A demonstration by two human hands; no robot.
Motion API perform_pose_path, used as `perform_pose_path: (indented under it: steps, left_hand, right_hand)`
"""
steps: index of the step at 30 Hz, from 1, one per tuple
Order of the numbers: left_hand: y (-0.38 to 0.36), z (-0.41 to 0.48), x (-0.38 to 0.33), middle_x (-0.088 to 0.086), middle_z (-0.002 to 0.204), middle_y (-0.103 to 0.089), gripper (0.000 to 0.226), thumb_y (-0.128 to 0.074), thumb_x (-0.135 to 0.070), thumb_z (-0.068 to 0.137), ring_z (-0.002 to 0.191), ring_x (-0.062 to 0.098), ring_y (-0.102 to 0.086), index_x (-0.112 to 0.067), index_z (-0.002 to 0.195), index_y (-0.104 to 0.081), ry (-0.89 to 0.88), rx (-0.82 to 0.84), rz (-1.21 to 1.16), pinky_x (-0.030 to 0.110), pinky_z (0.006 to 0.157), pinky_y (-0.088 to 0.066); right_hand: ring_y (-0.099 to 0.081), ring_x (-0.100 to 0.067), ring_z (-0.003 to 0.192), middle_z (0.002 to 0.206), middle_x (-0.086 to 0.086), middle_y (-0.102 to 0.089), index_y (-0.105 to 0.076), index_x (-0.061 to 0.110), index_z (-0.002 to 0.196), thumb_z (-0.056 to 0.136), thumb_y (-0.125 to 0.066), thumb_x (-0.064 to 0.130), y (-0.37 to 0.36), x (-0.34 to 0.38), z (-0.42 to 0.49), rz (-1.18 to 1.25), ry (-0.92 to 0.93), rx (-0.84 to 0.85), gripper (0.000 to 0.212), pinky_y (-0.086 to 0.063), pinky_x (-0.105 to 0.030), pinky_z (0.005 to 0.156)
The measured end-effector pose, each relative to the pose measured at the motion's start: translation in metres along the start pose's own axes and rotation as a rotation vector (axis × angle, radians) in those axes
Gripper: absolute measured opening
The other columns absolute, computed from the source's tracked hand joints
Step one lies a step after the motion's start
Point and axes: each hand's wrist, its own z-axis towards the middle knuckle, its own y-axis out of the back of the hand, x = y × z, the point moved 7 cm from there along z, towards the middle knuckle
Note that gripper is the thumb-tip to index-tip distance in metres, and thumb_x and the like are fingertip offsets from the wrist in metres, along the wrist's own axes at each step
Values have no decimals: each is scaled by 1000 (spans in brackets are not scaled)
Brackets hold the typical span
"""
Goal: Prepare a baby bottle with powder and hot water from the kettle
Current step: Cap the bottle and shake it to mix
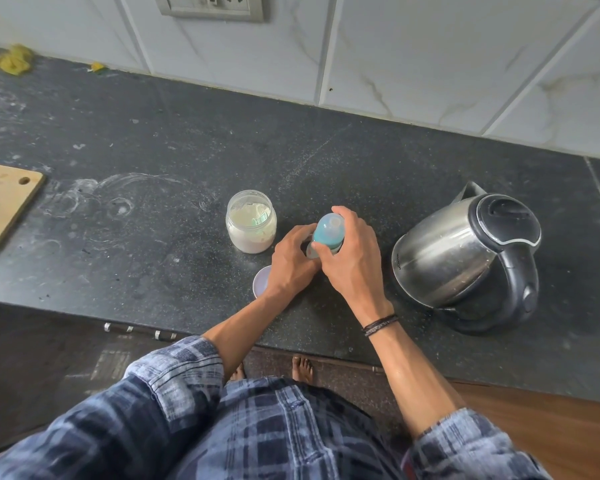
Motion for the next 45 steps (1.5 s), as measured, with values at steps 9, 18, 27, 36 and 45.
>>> perform_pose_path:
  steps: [9,18,27,36,45]
  left_hand:
    - [0,-1,6,-17,114,-68,37,-76,-19,85,103,2,-62,-28,120,-71,-2,-47,-14,23,90,-49]
    - [1,2,4,-19,114,-57,63,-75,-29,71,108,-2,-59,-23,131,-59,-48,237,6,14,92,-46]
    - [13,1,17,8,145,-51,72,-63,12,83,134,16,-51,-11,149,-46,25,329,101,24,111,-41]
    - [20,5,11,4,143,-57,59,-67,-3,91,133,15,-53,-13,147,-51,-45,346,224,22,111,-36]
    - [25,-4,11,0,133,-63,42,-68,-13,92,119,13,-58,-16,134,-64,-184,372,340,17,97,-41]
  right_hand:
    - [-59,-34,96,107,-14,-64,-60,9,138,81,-84,18,-2,1,-6,-36,15,-155,62,-49,-40,85]
    - [-58,-11,119,134,7,-55,-31,45,157,87,-83,26,-15,-20,-14,103,112,-5,89,-51,-25,86]
    - [-67,-22,110,138,-5,-61,-30,47,150,87,-84,24,-18,-24,-11,109,140,16,87,-62,-44,81]
    - [-66,-10,117,146,25,-53,-34,56,150,83,-88,38,89,26,19,316,276,-218,88,-61,-36,89]
    - [-69,-20,116,140,26,-55,-39,29,153,78,-92,10,104,44,8,784,209,-195,94,-62,-43,90]
